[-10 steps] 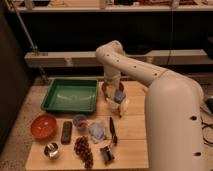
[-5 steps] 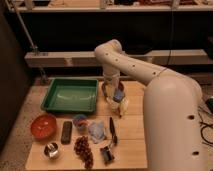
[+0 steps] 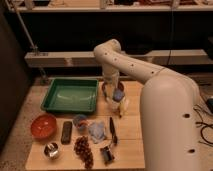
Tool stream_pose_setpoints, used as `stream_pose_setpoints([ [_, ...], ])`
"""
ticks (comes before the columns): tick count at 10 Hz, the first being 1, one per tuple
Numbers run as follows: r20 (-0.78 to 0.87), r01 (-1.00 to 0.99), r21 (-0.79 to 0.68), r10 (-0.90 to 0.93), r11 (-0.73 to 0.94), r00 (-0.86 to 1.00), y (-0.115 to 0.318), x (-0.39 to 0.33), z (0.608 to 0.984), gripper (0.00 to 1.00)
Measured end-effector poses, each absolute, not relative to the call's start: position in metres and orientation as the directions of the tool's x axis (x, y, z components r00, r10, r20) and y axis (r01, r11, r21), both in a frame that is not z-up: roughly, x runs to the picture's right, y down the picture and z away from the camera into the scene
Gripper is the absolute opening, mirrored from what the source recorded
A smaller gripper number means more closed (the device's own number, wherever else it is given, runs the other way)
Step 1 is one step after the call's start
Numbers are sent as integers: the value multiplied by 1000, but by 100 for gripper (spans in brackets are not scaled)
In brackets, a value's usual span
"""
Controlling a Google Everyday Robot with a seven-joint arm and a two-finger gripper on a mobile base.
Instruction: Place sponge in paper cup
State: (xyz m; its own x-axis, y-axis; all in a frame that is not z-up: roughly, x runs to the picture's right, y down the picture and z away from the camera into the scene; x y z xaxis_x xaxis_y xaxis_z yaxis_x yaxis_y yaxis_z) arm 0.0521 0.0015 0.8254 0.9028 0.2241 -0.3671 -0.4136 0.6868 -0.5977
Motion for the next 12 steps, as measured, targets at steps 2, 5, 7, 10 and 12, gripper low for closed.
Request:
stream_pose_setpoints([
  [2, -369, -415, -600, 224, 683, 902, 2, 53, 828, 20],
  [5, -374, -417, -604, 221, 679, 901, 3, 51, 832, 45],
  [7, -376, -416, -604, 218, 679, 901, 3, 49, 834, 66],
  [10, -377, -417, -604, 217, 679, 900, 4, 49, 836, 80],
  [12, -378, -418, -604, 217, 679, 900, 4, 50, 836, 80],
])
